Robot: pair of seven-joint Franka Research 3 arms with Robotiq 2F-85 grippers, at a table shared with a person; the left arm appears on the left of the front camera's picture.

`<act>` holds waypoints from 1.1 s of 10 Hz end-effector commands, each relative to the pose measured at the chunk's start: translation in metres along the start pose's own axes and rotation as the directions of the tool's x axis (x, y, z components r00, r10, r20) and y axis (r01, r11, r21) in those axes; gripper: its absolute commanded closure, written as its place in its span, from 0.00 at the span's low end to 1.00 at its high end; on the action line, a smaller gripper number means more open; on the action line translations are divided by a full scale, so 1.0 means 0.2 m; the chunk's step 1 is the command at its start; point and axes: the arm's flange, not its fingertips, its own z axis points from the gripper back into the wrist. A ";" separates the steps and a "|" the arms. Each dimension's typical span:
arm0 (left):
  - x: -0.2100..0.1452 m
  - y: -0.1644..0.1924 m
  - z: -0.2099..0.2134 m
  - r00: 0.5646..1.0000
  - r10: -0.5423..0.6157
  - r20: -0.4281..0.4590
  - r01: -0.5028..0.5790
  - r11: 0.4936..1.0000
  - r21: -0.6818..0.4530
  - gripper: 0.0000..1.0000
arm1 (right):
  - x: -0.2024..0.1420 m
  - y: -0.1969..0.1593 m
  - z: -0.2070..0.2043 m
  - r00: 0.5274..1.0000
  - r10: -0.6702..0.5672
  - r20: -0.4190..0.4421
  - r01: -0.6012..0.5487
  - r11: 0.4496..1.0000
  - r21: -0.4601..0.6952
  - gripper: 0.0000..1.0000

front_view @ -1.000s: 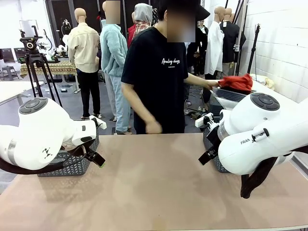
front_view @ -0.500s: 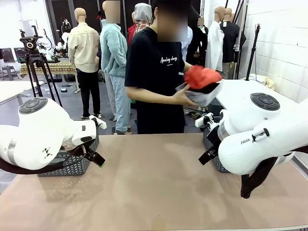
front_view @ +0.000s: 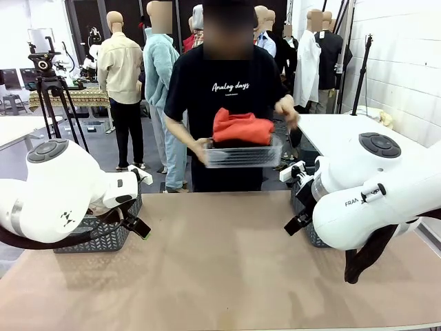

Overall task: Sort the tops and bottoms.
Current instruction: Lift clothes from the center of the table with your left hand.

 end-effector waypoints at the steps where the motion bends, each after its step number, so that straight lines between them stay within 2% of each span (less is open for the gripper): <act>1: 0.03 0.03 0.14 1.000 0.017 -0.007 -0.017 0.999 -0.050 0.00 | 0.02 0.02 0.16 0.998 -0.015 0.055 0.015 1.000 0.003 0.00; 3: 0.02 0.02 0.31 0.999 0.015 -0.037 -0.018 0.998 -0.067 0.00 | 0.04 0.00 0.37 0.994 -0.040 0.099 0.038 0.999 0.015 0.00; 4: 0.01 0.02 0.40 1.000 0.005 -0.015 -0.006 0.996 -0.087 0.00 | 0.04 -0.02 0.47 0.989 -0.046 0.139 0.043 0.999 0.024 0.00; 6: -0.02 0.11 0.61 0.994 0.023 0.105 -0.012 0.994 -0.108 0.00 | 0.03 -0.13 0.67 0.970 -0.105 0.218 0.103 0.994 0.023 0.00; 8: -0.09 0.25 0.76 0.985 0.062 0.160 -0.031 0.981 -0.190 0.00 | -0.02 -0.22 0.77 0.965 -0.139 0.221 0.130 0.990 0.057 0.00; 9: -0.13 0.27 0.85 0.976 0.064 0.209 -0.017 0.975 -0.220 0.00 | -0.05 -0.24 0.80 0.967 -0.153 0.206 0.140 0.987 0.074 0.00; 11: -0.17 0.28 0.94 0.971 0.048 0.232 0.008 0.972 -0.233 0.00 | -0.08 -0.26 0.82 0.964 -0.181 0.195 0.165 0.982 0.092 0.00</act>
